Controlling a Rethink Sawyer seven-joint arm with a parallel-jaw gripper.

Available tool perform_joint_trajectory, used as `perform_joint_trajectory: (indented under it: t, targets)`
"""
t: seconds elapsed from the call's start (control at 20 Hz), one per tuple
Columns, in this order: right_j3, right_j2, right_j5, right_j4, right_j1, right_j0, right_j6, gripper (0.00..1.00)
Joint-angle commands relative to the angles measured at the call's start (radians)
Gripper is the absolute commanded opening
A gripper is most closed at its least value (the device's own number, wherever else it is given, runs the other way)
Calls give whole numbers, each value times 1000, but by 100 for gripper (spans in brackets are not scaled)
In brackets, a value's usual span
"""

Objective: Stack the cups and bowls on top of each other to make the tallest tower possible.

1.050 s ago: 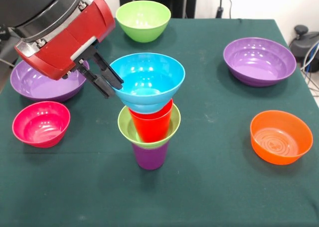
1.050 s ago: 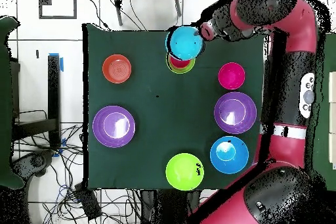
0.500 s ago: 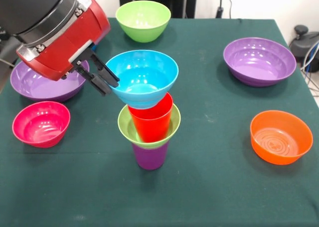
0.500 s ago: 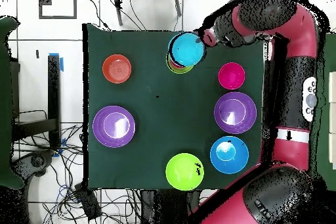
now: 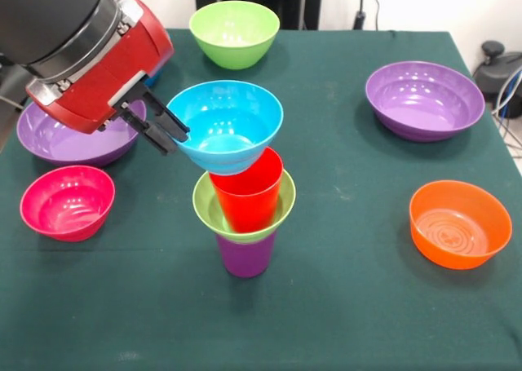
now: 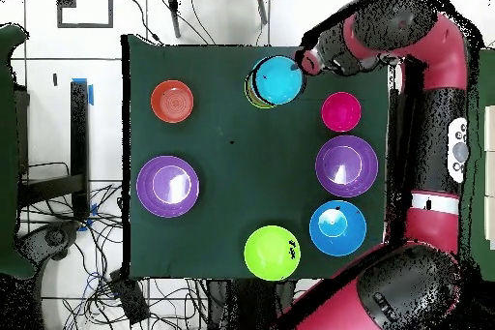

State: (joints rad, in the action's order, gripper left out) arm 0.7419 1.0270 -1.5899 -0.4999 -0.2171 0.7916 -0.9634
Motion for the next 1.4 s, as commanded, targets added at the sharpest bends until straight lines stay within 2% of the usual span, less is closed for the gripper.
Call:
perform_joint_trajectory:
  t: [0.05,0.65,1.4]
  targets:
    - [100,-109,88,17,-28,-45,-131,0]
    - [175,-160,149,71,-52,-37,-139,0]
    - [152,-202,159,109,-43,-56,-112,0]
